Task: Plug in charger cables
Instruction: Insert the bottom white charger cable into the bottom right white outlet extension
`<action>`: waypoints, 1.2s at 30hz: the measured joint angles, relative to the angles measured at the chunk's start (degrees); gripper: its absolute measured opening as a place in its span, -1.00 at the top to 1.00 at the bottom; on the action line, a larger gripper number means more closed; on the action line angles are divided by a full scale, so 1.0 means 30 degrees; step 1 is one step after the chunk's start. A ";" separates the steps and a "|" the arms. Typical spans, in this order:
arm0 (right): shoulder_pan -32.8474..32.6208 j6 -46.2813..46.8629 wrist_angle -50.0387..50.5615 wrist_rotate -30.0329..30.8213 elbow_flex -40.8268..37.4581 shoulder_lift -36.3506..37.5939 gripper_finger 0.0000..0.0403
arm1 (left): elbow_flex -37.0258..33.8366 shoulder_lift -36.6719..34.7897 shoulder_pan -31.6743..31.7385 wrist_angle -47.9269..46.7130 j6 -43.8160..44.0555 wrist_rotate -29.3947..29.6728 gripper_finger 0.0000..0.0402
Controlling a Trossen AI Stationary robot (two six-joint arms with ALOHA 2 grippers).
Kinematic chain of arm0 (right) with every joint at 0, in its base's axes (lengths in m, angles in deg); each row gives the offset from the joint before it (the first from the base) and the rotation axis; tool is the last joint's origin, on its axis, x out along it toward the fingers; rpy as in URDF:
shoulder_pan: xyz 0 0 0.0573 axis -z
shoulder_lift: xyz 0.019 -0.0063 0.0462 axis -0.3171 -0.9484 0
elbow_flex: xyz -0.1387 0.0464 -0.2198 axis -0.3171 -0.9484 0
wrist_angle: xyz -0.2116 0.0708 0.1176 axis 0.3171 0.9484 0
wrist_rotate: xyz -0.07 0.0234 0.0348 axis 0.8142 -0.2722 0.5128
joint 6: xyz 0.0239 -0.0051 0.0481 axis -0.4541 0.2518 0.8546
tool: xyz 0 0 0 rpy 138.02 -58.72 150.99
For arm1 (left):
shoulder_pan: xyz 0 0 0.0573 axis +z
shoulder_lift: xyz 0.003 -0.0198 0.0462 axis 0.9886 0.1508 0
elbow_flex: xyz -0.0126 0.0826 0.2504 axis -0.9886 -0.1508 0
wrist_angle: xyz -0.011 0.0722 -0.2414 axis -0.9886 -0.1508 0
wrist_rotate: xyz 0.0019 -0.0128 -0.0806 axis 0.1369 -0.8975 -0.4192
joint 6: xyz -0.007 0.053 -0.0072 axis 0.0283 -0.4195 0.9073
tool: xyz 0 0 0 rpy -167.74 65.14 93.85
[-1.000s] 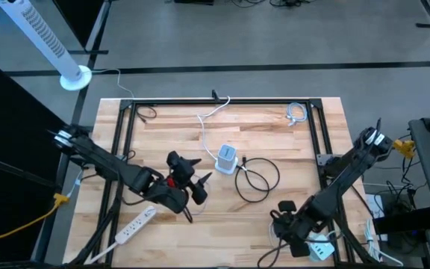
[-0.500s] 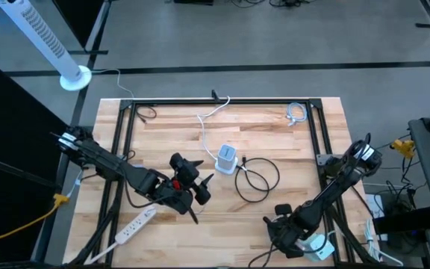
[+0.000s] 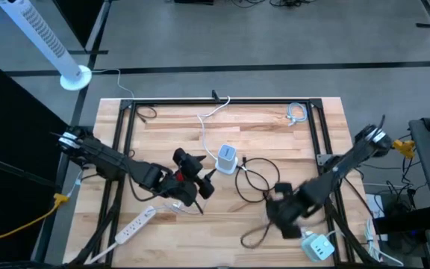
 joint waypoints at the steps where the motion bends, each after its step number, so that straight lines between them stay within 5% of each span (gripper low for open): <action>1: 0.0479 0.0143 0.0030 0.0640 0.0089 0.0797 0.99 | 0.0000 -0.0005 0.0233 0.0284 -0.0070 -0.0762 -0.35; 8: 0.2780 0.0493 -0.1058 0.5115 0.0325 0.5394 0.99 | 0.0000 0.0074 0.1388 0.2900 -0.1996 -0.3156 -0.35; 16: 0.3453 -0.0359 0.0694 0.5628 -0.0618 0.7098 0.99 | 0.0000 0.0154 0.1723 0.4567 -0.4284 -0.3277 -0.35; 20: 0.3446 0.0346 0.1869 0.5001 -0.2237 0.6781 0.99 | 0.0000 0.0183 0.1723 0.4461 -0.4255 -0.3277 -0.35; 26: 0.2864 0.2145 0.0891 0.0850 -0.5005 0.6486 0.99 | 0.0000 0.0183 0.1716 0.2549 -0.4243 -0.3542 -0.35; 36: 0.1909 0.3200 -0.1300 0.0244 -0.6662 0.6515 0.99 | 0.0000 0.2030 0.2544 0.0770 -0.9090 -1.0027 -0.35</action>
